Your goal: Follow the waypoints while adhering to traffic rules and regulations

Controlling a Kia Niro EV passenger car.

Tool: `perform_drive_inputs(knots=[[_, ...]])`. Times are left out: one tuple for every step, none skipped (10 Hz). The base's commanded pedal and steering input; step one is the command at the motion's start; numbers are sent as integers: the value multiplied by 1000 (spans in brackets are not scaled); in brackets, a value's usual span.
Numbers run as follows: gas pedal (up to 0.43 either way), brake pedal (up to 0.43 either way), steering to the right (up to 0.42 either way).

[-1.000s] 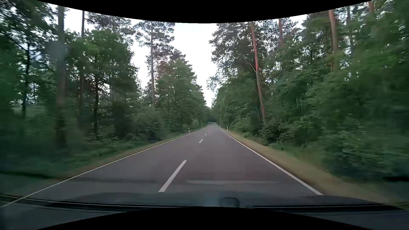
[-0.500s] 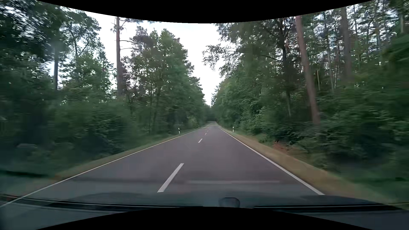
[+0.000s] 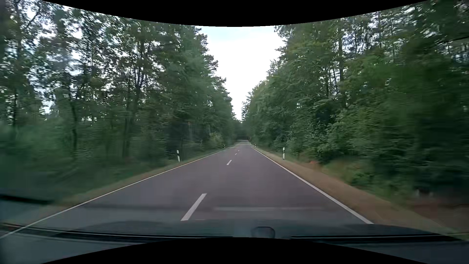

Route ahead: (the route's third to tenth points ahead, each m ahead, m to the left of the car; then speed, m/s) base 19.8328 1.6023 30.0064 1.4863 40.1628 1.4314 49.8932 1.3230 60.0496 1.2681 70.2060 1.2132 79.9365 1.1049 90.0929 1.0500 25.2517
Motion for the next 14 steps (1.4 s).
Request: perform_drive_inputs(knots=[[0, 0, -3], [0, 0, -3], [0, 0, -3], [0, 0, -3], [0, 0, -3], [0, 0, -3], [0, 0, -3], [0, 0, -3], [0, 0, -3], [0, 0, -3], [0, 0, -3], [0, 0, -3], [0, 0, -3], [0, 0, -3]])
